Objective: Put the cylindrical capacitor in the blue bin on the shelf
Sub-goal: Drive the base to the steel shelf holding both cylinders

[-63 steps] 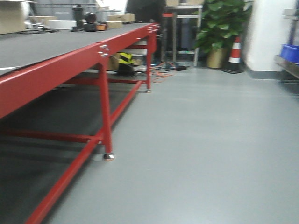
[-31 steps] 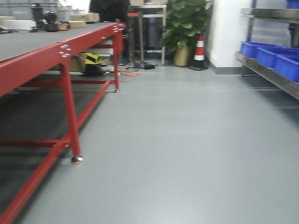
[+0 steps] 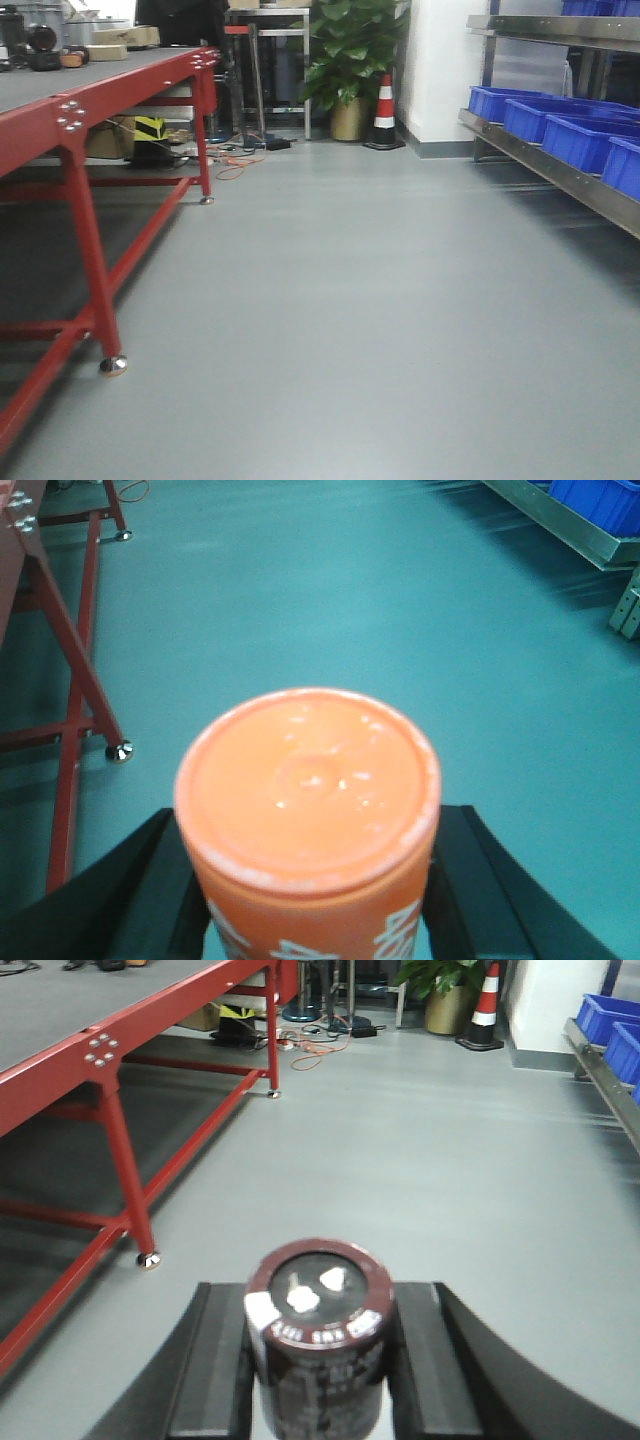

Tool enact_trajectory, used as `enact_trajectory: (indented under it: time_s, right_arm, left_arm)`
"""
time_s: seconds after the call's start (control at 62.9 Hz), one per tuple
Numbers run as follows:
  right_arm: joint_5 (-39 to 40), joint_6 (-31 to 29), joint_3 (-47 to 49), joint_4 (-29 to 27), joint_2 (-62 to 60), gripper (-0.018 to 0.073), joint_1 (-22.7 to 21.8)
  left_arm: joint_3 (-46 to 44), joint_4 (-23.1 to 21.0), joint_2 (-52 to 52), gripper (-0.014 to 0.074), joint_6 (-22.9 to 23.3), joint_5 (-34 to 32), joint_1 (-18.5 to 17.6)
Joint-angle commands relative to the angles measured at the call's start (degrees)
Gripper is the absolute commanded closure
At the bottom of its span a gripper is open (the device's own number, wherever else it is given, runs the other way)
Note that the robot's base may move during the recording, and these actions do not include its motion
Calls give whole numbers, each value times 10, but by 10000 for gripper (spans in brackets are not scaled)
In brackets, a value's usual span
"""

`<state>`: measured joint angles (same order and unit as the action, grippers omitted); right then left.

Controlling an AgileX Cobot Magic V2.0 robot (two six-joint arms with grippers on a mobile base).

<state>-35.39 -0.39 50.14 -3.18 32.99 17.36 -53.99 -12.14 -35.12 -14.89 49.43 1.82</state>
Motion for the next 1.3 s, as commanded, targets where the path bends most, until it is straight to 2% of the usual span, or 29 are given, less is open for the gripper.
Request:
enact_trajectory:
  time_s: [0.0, 1.288]
  right_arm:
    - [16, -1, 5, 4, -3, 712, 0]
    - [16, -1, 5, 4, -3, 712, 0]
  left_arm:
    - [0, -5, 4, 707, 0, -11, 2]
    - [0, -5, 4, 707, 0, -11, 2]
